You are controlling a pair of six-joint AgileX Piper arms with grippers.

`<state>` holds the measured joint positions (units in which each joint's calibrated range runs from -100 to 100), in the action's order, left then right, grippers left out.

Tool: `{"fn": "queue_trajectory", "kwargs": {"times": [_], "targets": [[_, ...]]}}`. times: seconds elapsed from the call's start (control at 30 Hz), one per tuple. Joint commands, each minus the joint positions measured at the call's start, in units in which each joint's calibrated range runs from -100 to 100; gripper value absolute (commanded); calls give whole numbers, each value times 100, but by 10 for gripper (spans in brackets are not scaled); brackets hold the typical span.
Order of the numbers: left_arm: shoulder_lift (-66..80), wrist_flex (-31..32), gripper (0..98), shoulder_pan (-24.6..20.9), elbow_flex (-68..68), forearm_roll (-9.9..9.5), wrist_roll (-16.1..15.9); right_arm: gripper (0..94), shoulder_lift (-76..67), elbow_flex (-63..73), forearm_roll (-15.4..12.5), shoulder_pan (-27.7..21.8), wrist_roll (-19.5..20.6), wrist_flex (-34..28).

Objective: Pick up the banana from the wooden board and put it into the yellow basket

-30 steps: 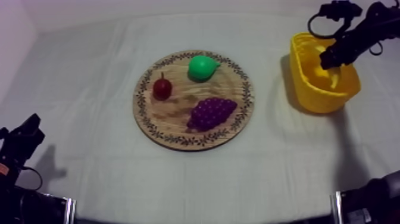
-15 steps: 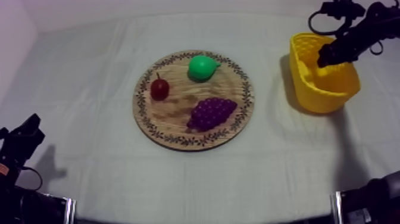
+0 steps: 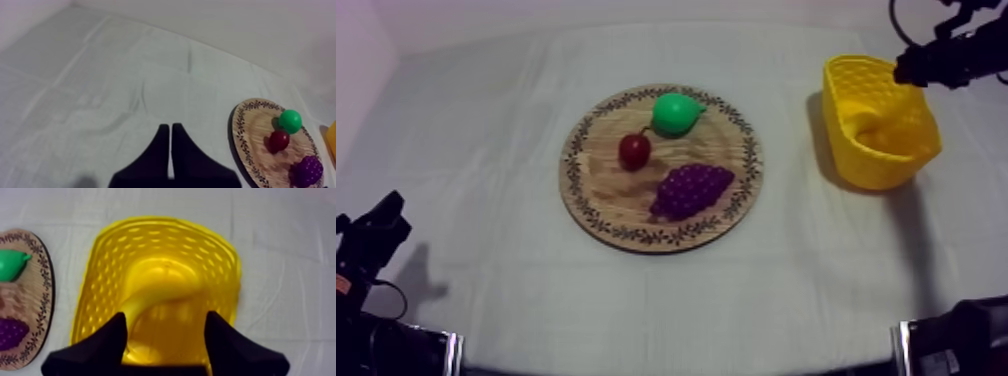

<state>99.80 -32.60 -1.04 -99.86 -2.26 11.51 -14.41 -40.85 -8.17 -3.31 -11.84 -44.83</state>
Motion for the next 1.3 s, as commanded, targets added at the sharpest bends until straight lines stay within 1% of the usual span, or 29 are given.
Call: {"fn": "queue_trajectory", "kwargs": {"times": [0.0,0.07,0.2,0.37,0.47,0.57,0.7,0.83,0.93,1.0,1.13,1.23,1.27], "targets": [[3,2,1,-1,-3,-1,0,389,-893,-385,-38,9,2,170],[3,2,1,-1,-3,-1,0,339,-1354,-687,-22,43,37,282],[3,2,1,-1,-3,-1,0,259,-2303,-1395,222,226,283,573],[3,2,1,-1,-3,-1,0,144,-3771,-2663,447,466,483,1285],[3,2,1,-1,-3,-1,0,96,-4877,-3522,656,668,630,1592],[3,2,1,-1,-3,-1,0,56,-5834,-4292,791,832,701,1706],[3,2,1,-1,-3,-1,0,22,-6647,-5099,774,808,612,1826],[3,2,1,-1,-3,-1,0,8,-7123,-5639,587,624,420,1918],[3,2,1,-1,-3,-1,0,6,-7330,-5794,366,428,299,1890],[3,2,1,-1,-3,-1,0,5,-7456,-5839,257,297,288,1721],[3,2,1,-1,-3,-1,-3,5,-7768,-5871,389,254,619,1140],[3,2,1,-1,-3,-1,1,4,-7956,-5843,550,301,1009,726],[3,2,1,-1,-3,-1,-1,4,-7999,-5835,581,301,1070,649]]}}
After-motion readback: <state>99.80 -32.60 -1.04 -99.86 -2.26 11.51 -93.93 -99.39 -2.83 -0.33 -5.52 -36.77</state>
